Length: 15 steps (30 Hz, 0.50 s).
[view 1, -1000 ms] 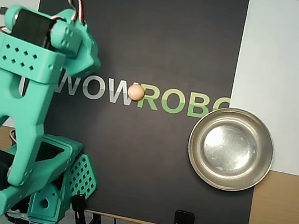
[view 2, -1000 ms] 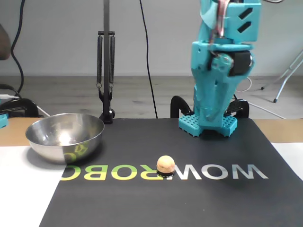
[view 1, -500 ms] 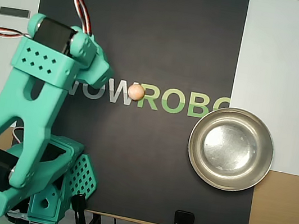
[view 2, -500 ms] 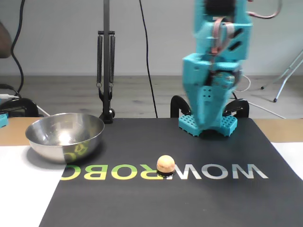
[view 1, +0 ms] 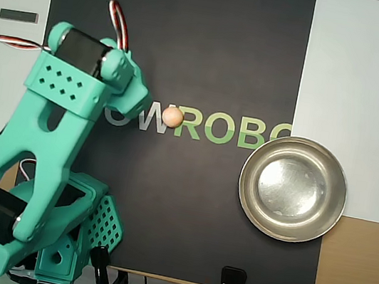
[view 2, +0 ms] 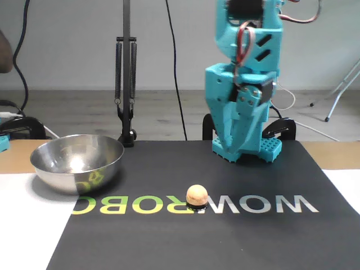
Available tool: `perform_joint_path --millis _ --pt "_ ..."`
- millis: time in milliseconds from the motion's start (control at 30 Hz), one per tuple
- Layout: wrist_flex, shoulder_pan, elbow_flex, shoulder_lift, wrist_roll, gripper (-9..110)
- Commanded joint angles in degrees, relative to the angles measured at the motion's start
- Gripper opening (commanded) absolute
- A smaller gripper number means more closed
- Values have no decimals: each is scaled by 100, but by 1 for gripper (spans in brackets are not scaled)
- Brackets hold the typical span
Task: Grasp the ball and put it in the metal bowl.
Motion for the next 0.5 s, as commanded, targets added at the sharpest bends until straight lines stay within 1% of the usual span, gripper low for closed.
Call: perform_joint_path --millis 0,300,467 --pt "26 62 -18 88 -35 0" --pt "18 413 -18 97 -62 0" --pt "35 633 -18 105 -492 0"
